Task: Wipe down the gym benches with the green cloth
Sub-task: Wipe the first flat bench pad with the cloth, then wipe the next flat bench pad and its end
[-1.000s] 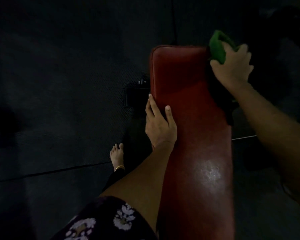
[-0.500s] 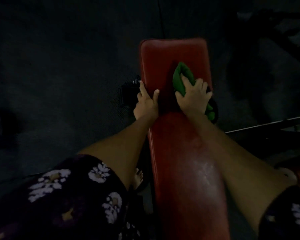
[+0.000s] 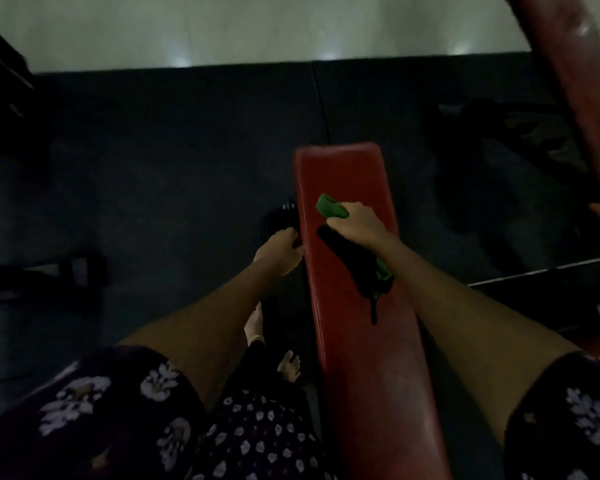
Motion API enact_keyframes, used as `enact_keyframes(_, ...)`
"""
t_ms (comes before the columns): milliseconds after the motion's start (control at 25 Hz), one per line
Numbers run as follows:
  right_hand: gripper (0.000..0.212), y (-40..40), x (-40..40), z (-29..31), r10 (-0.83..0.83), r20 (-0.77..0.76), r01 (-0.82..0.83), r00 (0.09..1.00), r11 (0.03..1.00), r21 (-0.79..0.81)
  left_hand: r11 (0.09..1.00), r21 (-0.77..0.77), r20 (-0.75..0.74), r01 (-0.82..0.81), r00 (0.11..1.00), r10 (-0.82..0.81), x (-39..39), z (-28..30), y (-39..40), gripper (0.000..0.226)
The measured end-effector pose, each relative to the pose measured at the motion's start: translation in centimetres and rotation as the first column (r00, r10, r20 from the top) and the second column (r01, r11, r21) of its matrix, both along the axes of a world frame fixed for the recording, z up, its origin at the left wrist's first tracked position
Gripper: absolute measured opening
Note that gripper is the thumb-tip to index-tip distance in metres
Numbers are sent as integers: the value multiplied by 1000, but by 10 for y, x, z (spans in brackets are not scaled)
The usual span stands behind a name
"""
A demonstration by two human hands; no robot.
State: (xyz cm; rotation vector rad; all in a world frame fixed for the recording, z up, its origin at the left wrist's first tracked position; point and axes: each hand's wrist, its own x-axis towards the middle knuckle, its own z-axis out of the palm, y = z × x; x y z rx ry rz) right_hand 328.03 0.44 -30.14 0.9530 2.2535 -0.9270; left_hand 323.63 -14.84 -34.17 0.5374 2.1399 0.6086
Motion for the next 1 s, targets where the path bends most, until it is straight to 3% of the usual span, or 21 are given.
enact_keyframes(160,41,-41,3,58,82,-20,-80,996,992,96,1000,-13,-109,-16,994,14,3,53,-55,33)
enact_keyframes(480,41,-131,-30,170,354,-176,-338,918,934,116,981,-88,-273,-173,951,144,-24,150,-168,35)
enact_keyframes(640,43,-184,-67,212,519,-203,-482,831,852,205,951,-37,-336,-307,900,278,-39,184,-212,34)
enact_keyframes(800,45,-243,-114,234,632,-264,-601,729,775,197,914,1,-399,-407,838,373,-65,215,-271,38)
enact_keyframes(1000,49,-351,-173,252,775,-319,-749,546,622,228,785,69,-443,-616,686,578,-86,241,-376,38)
